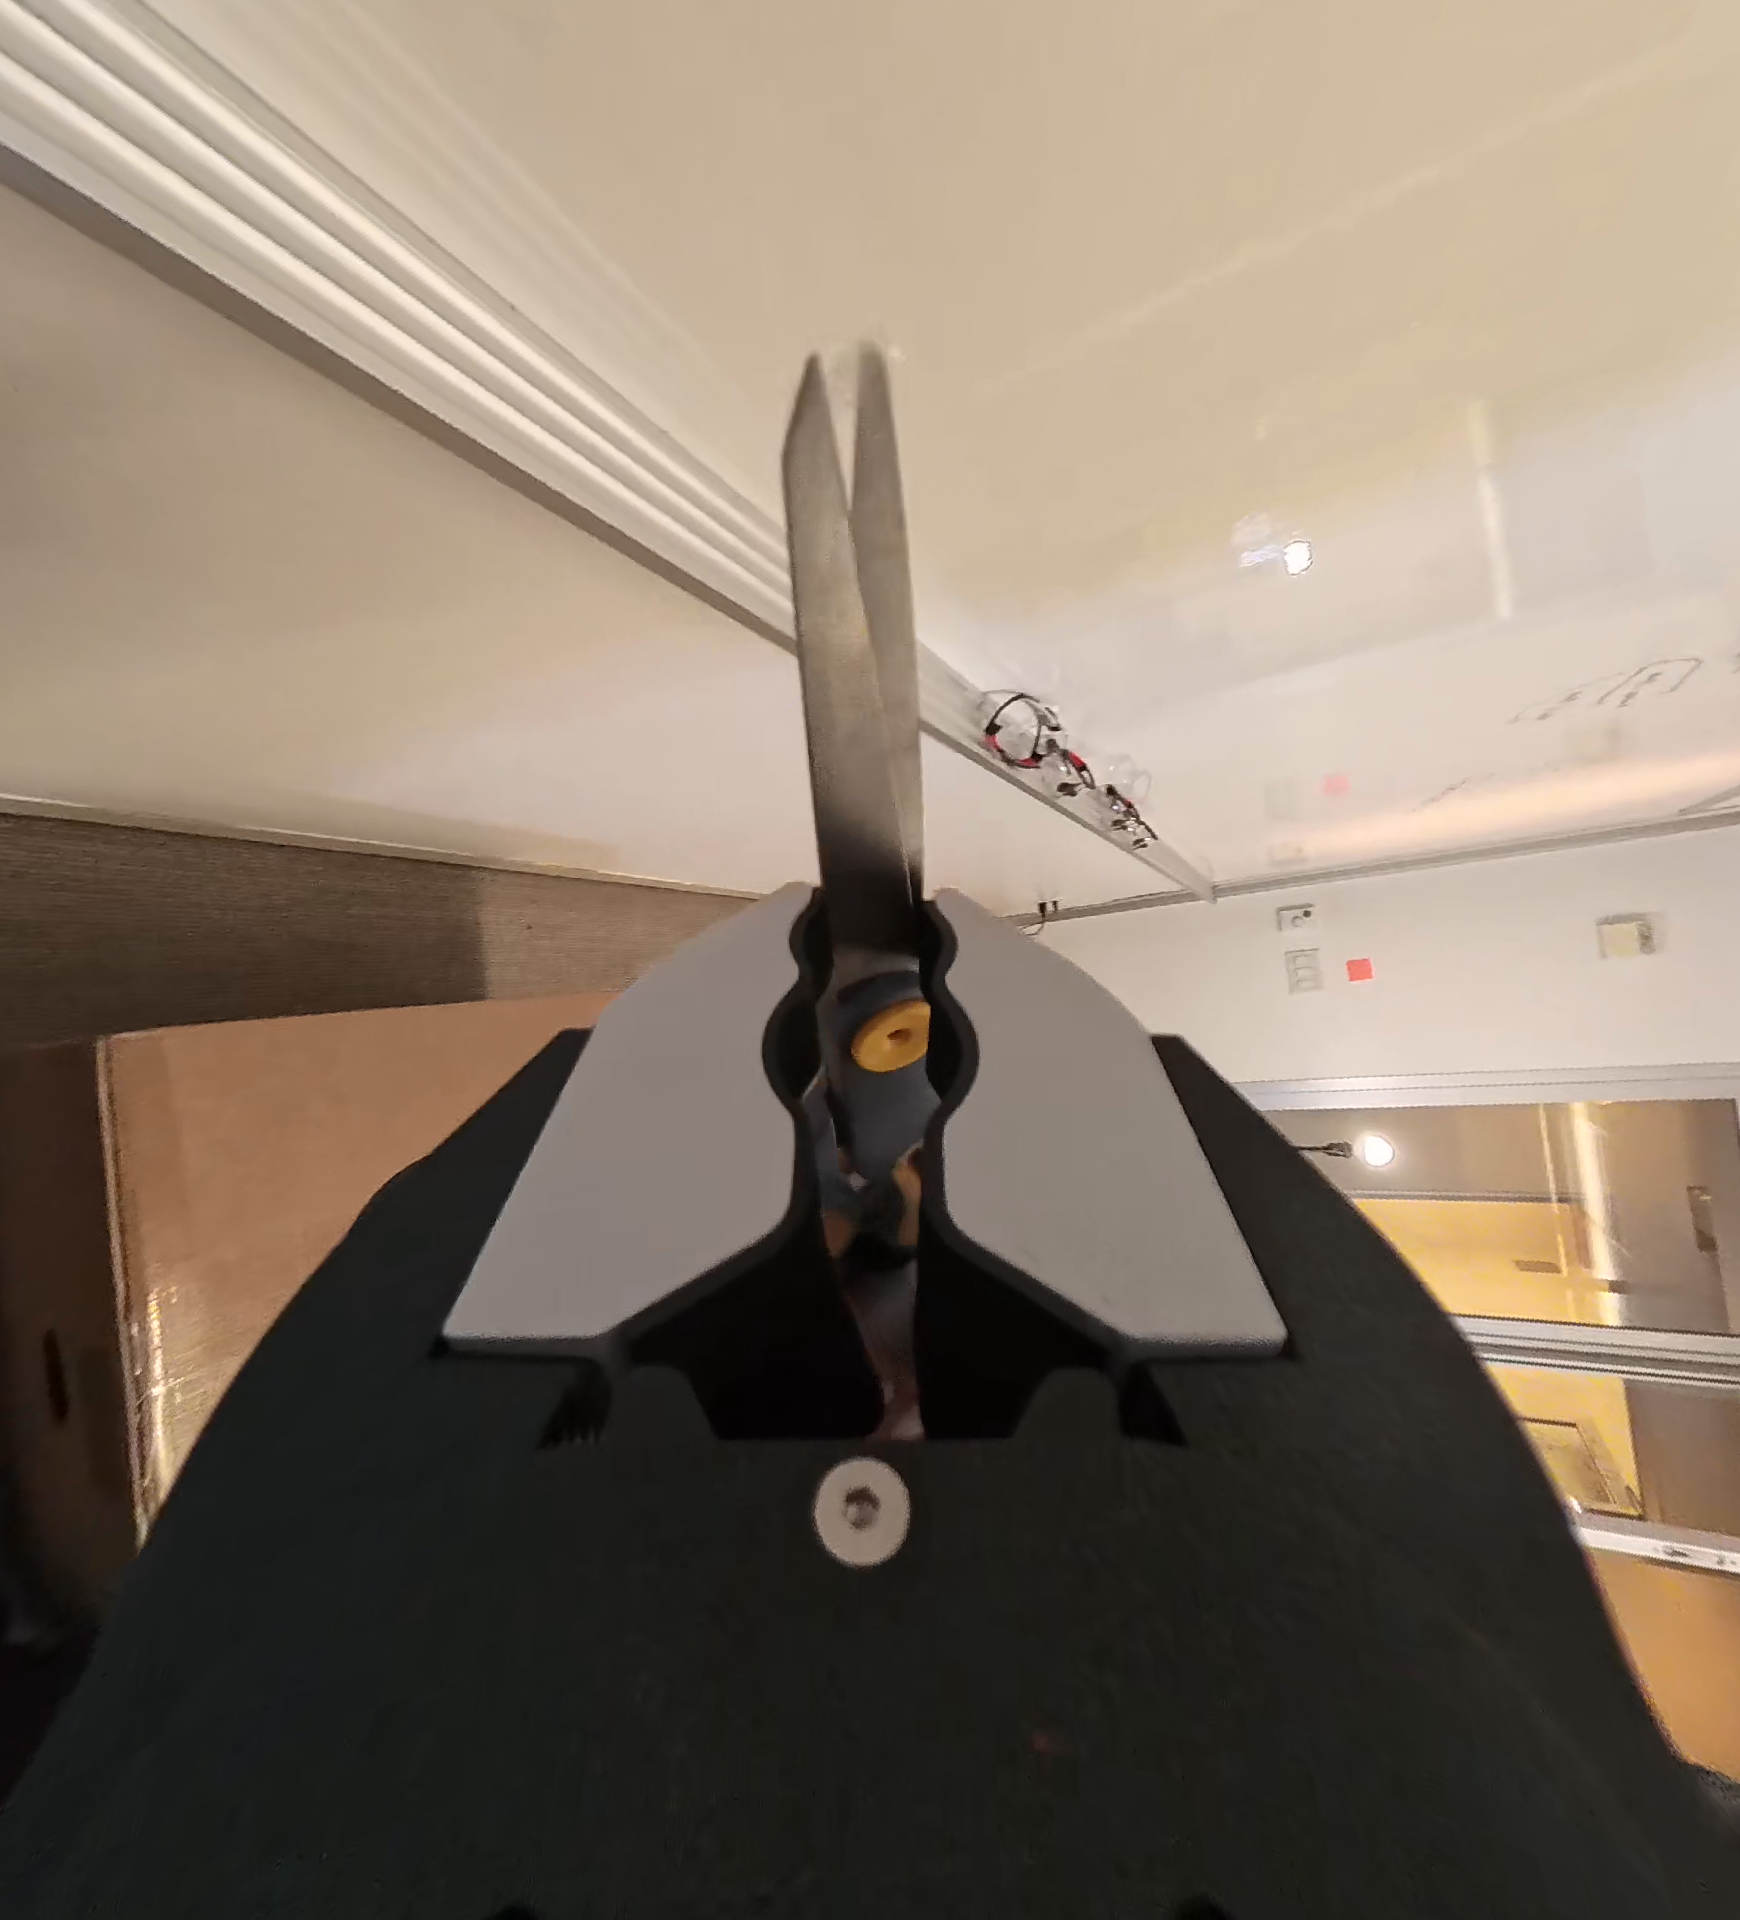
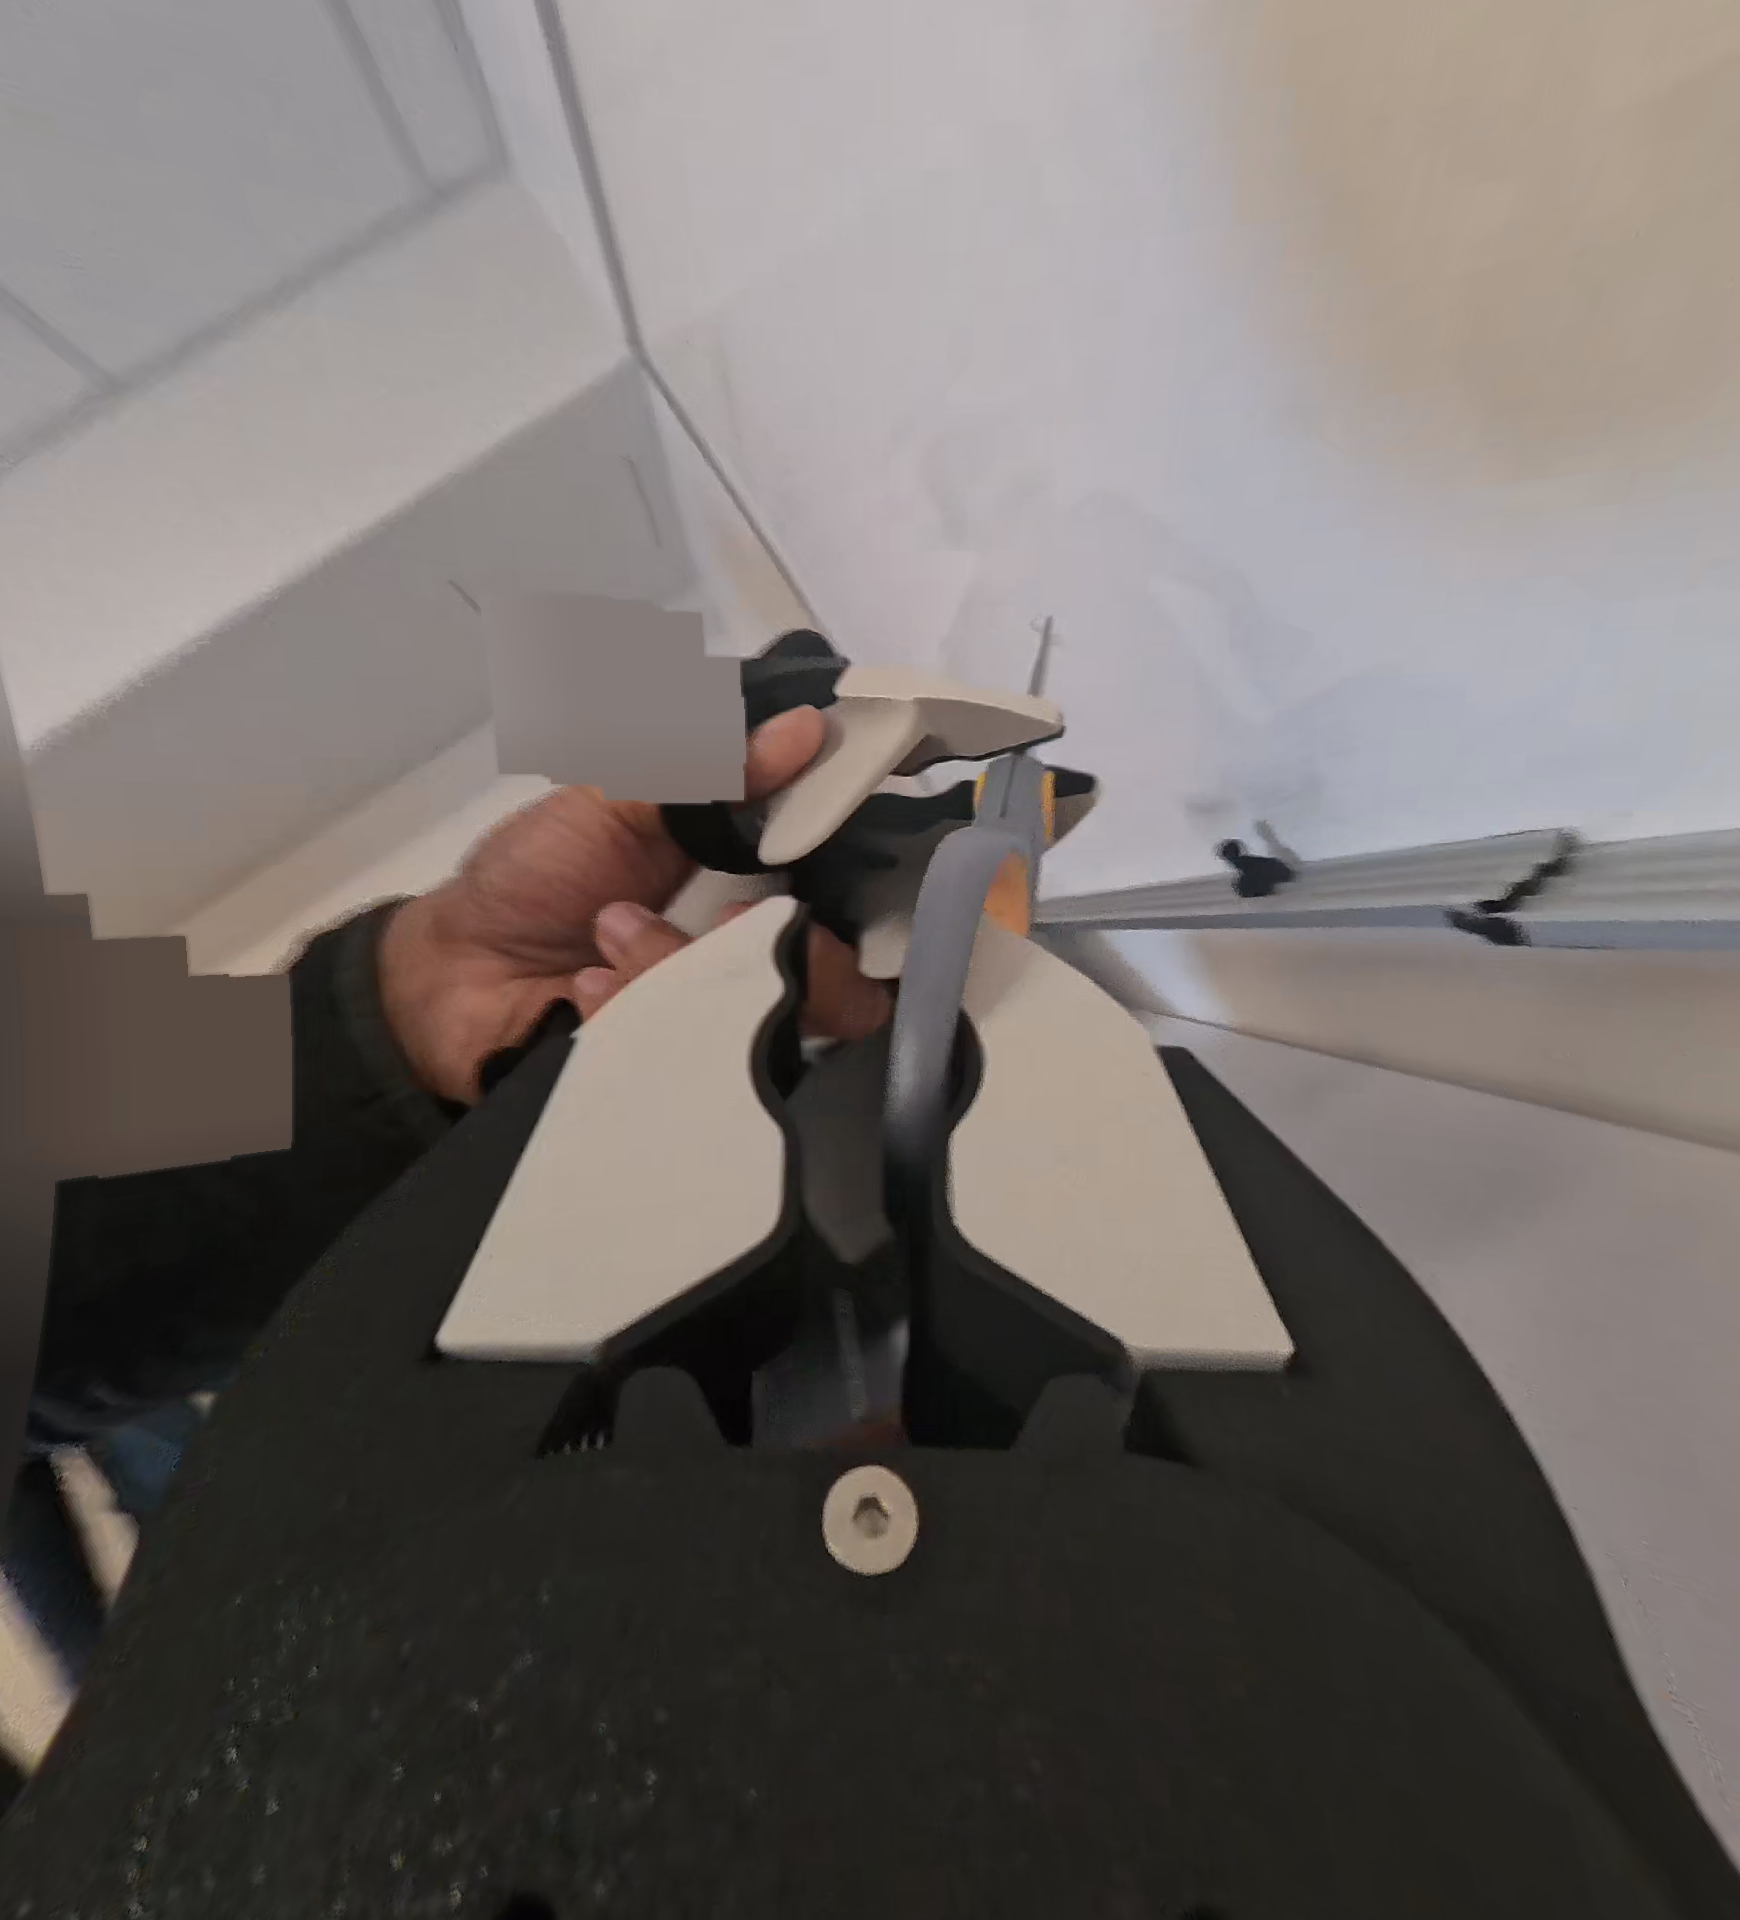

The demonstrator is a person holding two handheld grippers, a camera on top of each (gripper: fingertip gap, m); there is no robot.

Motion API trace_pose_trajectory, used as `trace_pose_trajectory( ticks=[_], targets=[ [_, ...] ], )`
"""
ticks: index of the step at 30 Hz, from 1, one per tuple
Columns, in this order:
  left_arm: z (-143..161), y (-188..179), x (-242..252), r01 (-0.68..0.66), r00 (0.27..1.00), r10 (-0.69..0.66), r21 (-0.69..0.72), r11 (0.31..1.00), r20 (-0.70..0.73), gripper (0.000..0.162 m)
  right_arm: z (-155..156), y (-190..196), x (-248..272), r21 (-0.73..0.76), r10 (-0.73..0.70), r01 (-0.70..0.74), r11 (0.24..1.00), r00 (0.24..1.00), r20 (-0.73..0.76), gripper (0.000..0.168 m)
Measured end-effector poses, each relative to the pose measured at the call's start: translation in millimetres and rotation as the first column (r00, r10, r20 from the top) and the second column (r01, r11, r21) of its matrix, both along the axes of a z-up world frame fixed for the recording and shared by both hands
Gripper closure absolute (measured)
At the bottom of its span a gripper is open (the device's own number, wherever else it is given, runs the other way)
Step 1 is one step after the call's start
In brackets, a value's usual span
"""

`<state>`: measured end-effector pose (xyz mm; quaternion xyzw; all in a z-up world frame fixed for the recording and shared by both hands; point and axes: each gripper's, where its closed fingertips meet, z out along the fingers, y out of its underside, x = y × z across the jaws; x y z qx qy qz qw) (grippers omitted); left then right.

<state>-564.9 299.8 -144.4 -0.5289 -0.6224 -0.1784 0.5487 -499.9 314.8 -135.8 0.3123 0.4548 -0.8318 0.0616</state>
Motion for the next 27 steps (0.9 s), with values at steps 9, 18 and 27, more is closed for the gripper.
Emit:
trace_pose_trajectory(
  ticks=[9,18,27],
  targets=[
    [1,-8,-12,-0.069,0.997,0.069,-0.002,0.998,0.028,0.148,-27,46,-39,0.347,-0.354,0.342,0.873,0.935,-0.032,0.110],
    [-28,-21,-37,-0.199,0.975,0.208,-0.100,0.975,0.084,0.148,-54,15,-37,0.851,-0.228,0.487,0.197,0.867,-0.443,0.116],
    [-31,-16,-40,-0.228,0.968,0.238,-0.125,0.966,0.075,0.148,-84,4,-73,0.875,-0.078,0.480,-0.059,0.872,-0.484,0.138]
  ],
)
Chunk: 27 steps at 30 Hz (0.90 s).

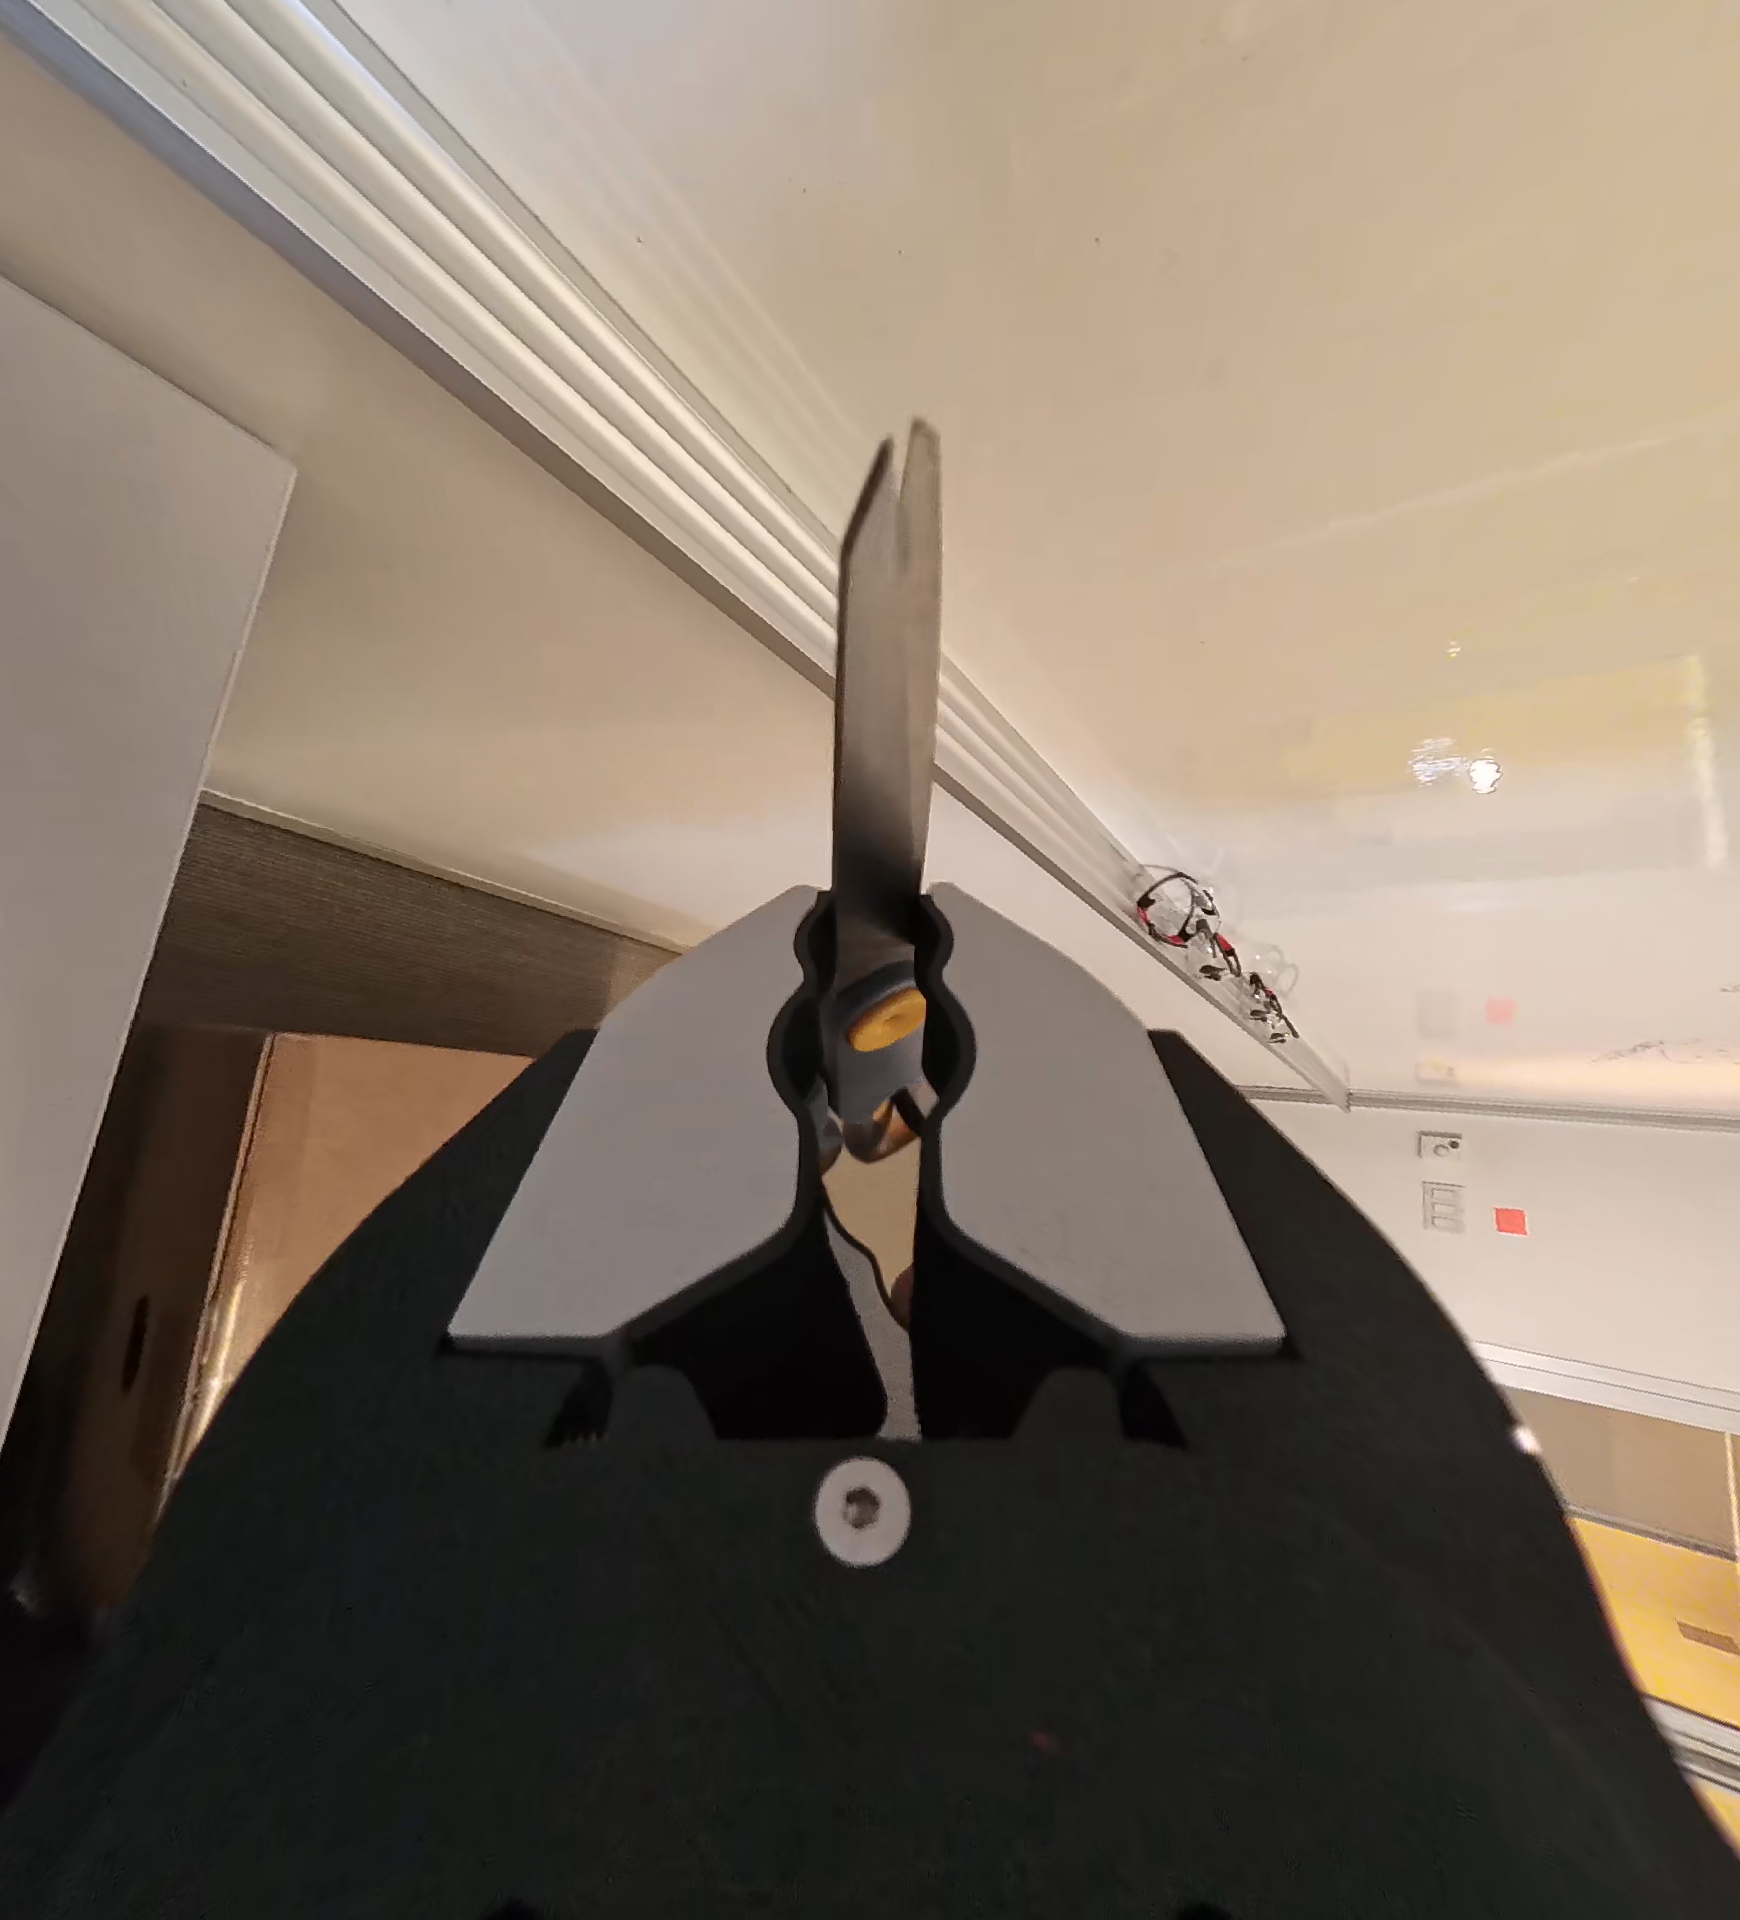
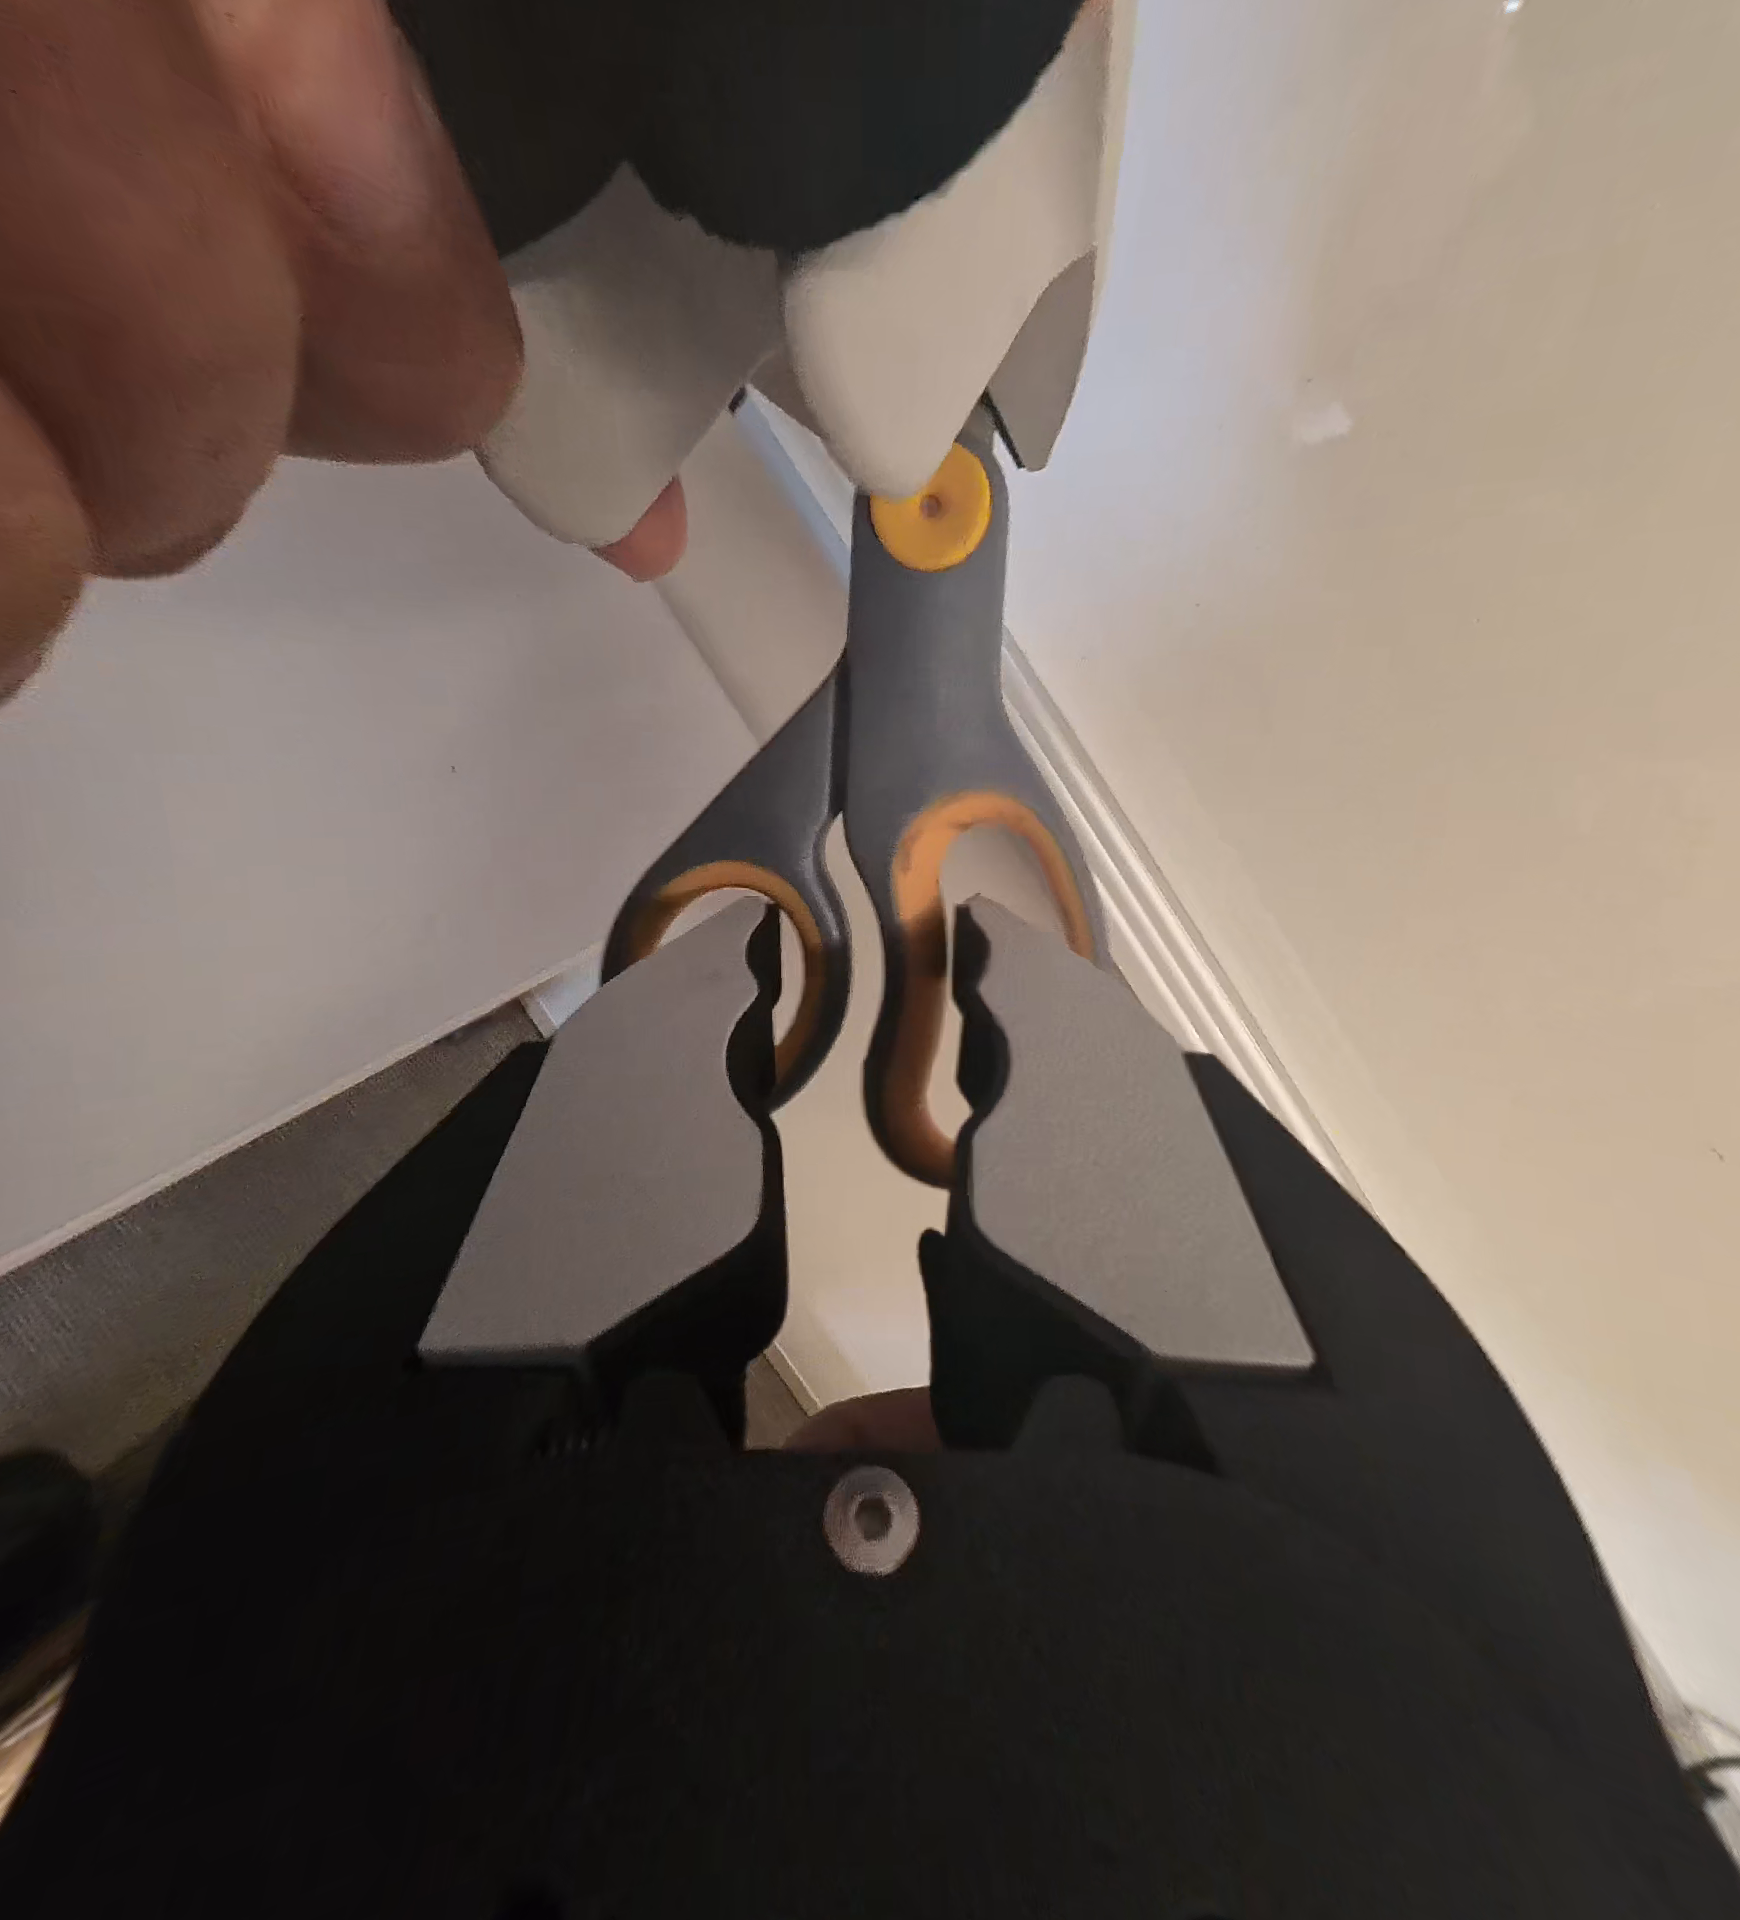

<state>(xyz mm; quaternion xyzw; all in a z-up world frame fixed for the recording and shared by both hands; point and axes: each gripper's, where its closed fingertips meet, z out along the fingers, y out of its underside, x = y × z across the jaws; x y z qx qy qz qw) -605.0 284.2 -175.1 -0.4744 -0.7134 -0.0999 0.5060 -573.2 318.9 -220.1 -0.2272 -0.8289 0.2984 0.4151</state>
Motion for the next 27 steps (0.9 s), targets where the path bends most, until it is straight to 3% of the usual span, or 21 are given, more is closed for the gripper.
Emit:
trace_pose_trajectory(
  ticks=[5,9,13,17,23,27],
  targets=[
    [0,-3,-10,0.019,0.999,-0.022,-0.058,0.998,-0.041,0.148,-4,-5,-5,0.032,0.098,-0.098,0.995,0.995,0.000,0.144],
    [-3,-4,-22,0.047,0.993,-0.059,-0.116,0.992,-0.099,0.147,-11,-2,-24,0.004,0.201,-0.203,0.979,0.975,0.093,0.144],
    [-12,-11,-42,0.042,0.986,-0.070,-0.187,0.981,-0.150,0.145,-20,3,-53,-0.031,0.274,-0.274,0.961,0.941,0.196,0.144],
    [-19,-17,-59,0.065,0.975,-0.111,-0.231,0.971,-0.191,0.143,-30,14,-99,0.027,0.321,-0.338,0.941,0.914,0.248,0.144],
    [-59,-9,-75,0.174,0.899,-0.341,-0.488,0.855,-0.276,0.158,-77,32,-165,0.178,0.387,-0.504,0.845,0.807,0.446,0.144],
    [-91,9,-95,0.236,0.813,-0.487,-0.584,0.777,-0.319,0.162,-105,37,-190,0.219,0.383,-0.575,0.789,0.738,0.556,0.144]
  ],
)
